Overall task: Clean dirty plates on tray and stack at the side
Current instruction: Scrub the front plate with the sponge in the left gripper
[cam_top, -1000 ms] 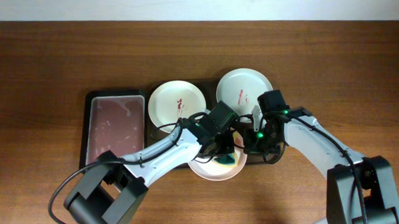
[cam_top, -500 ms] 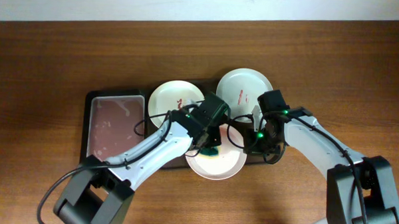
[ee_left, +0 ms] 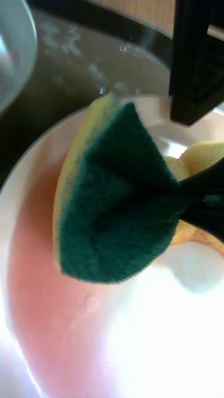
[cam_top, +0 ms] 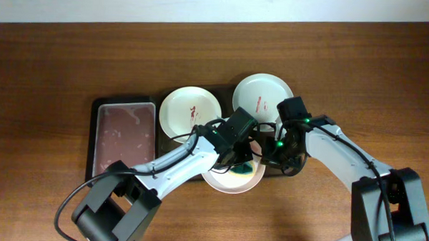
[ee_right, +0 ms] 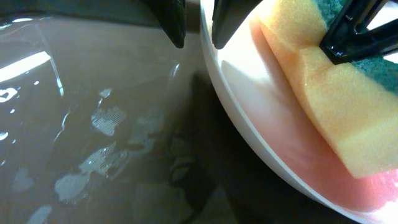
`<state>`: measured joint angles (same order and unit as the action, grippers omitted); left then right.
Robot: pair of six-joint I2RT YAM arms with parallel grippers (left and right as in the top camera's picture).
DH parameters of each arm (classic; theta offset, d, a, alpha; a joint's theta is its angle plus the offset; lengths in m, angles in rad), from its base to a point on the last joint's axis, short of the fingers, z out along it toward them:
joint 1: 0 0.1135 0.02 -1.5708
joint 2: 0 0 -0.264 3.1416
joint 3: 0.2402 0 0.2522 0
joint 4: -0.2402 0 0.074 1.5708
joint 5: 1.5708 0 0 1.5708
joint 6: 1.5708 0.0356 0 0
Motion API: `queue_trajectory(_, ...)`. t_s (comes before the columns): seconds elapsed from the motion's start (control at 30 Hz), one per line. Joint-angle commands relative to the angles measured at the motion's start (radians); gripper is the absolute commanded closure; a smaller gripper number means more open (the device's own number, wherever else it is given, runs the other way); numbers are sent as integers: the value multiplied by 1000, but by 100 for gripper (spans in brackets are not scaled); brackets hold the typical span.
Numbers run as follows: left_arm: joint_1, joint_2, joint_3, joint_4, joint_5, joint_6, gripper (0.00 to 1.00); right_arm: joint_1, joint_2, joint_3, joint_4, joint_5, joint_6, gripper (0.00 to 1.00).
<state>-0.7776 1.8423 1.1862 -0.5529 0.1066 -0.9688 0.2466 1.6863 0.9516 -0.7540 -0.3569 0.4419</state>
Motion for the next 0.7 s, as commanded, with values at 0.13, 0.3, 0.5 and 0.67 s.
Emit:
queue_trajectory(0.13,30,6,-7,-123,-164,1,100,2,6,-5,-25,-10,73,96)
queue_trajectory(0.3,117,-91,-6,-122,-163,97,100,2,6,-5,-43,14,72,96)
queue_trajectory(0.5,98,-156,-8,-114,-77,110,100,2,6,-5,-35,14,60,82)
queue_trajectory(0.67,54,-99,-11,-111,-77,103,100,2,6,-5,-35,13,61,78)
